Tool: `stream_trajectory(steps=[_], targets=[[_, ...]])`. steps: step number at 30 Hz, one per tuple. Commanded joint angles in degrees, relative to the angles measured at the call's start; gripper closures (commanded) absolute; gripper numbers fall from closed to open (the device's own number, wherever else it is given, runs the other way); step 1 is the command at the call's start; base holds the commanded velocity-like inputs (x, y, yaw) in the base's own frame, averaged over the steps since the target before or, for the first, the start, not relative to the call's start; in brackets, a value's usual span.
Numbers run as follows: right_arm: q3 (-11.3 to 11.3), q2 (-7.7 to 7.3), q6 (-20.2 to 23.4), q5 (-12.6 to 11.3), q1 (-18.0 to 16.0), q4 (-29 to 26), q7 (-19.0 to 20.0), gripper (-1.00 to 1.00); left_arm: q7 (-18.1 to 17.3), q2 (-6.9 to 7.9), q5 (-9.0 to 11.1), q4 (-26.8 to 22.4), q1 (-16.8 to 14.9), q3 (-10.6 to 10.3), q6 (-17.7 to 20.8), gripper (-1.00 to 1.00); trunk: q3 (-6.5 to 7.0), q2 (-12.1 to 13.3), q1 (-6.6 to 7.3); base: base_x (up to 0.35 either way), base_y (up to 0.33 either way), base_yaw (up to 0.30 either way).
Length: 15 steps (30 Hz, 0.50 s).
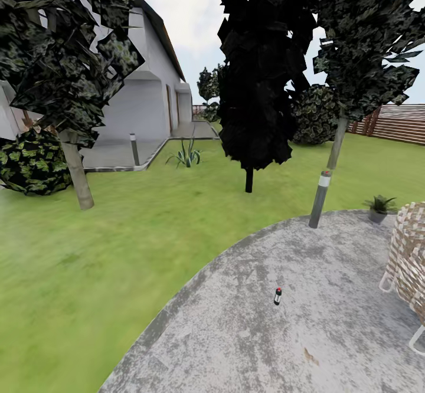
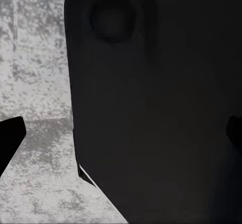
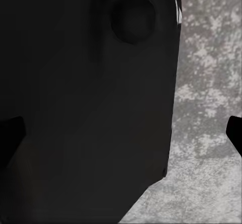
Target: Pick up the pesticide atomizer in the garden and spray insectifuge to fully cover both potted plants in the garden.
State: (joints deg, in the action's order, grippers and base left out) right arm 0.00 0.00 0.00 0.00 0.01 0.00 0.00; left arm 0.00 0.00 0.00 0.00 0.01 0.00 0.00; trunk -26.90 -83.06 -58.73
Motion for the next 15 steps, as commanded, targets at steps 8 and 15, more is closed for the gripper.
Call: stream_trajectory(steps=[8, 15], targets=[[0.20, 2.10, 0.14, 0.09, -0.60, -1.79, -0.18, -1.00, -0.16, -0.09, -0.09, -0.26, -0.01, -0.09, -0.29, -1.00, -0.03, -0.02, 0.00, 0.000, 0.000, 0.000], [0.13, 2.44, -0.08, 0.09, -0.70, -3.74, -0.20, -1.00, -0.17, -0.09, -0.09, -0.26, -0.01, -0.12, -2.31, -1.00, -0.03, -0.02, 0.00, 0.000, 0.000, 0.000]])
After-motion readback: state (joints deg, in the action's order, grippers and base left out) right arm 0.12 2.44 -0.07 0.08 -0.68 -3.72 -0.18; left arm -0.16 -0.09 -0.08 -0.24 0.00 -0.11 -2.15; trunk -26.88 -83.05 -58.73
